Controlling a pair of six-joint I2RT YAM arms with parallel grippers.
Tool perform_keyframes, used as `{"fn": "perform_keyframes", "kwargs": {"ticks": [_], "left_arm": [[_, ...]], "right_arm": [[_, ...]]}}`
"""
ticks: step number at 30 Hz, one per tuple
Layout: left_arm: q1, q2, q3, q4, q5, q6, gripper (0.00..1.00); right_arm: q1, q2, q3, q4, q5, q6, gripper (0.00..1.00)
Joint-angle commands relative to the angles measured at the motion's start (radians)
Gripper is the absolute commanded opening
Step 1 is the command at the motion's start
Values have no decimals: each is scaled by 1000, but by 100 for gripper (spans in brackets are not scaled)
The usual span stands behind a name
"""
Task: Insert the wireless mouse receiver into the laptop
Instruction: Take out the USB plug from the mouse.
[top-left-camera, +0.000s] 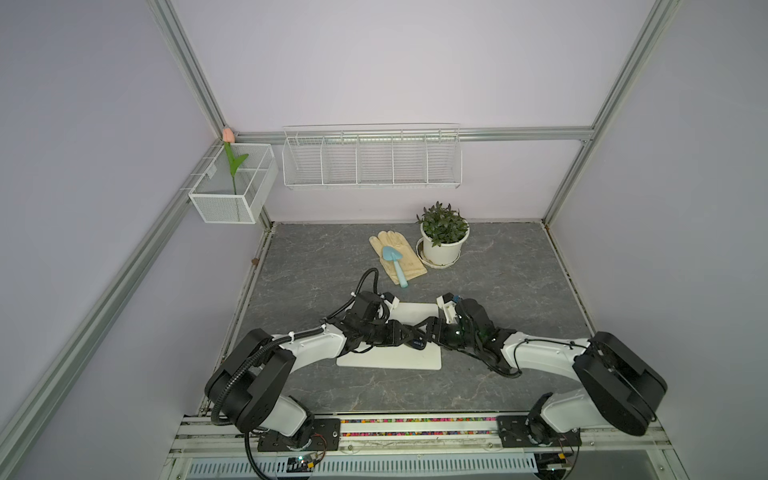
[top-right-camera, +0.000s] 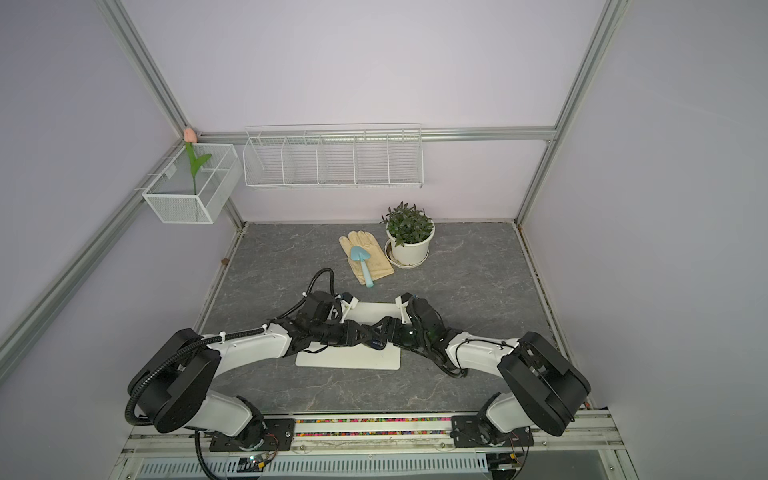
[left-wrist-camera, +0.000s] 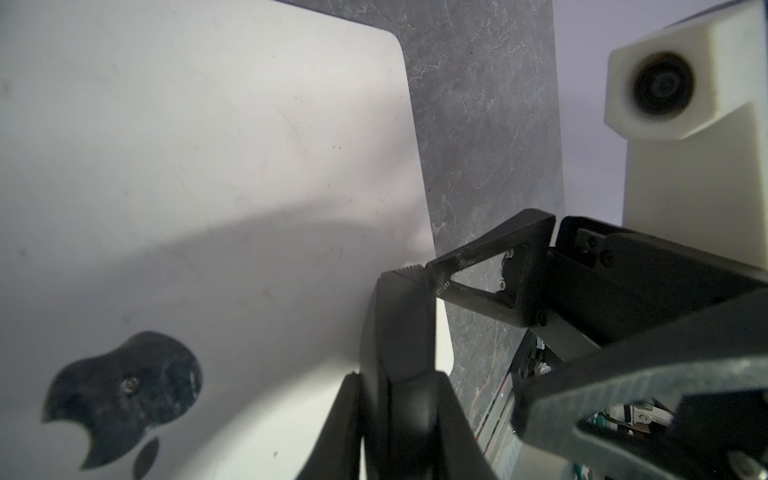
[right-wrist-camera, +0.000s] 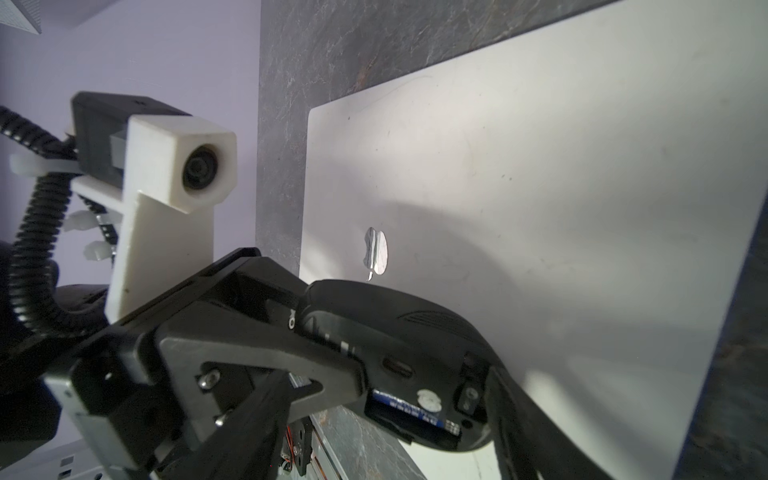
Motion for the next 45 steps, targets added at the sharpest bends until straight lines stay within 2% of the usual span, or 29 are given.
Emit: {"fn": "perform_keyframes", "kwargs": {"ticks": [1,6,14,30,34,39,45], "left_arm": [[-6,29,13,-44,-48,14,0],[-7,33,15,-39,-48,9,0],[-17,41,20,-31,-54,4,0],[-32,35,18,-25,-62,-3,0],[-42,37,16,-12,-65,-13,0],[-66,55,10,6,-71,-23,0],[-75,84,-13,32,-77,-27,0]], "right_arm": [[11,25,-19,61,-15,70,77],[11,33,-30,87,-28,80,78],[21,55,-30,152,-132,97,78],[26,-1,-44,77,-110,70,82],[26,26,-52,161,-114,81,82],[26,79,-84,377,-116,139,81],[26,134,-101,572,-115,188,76]]}}
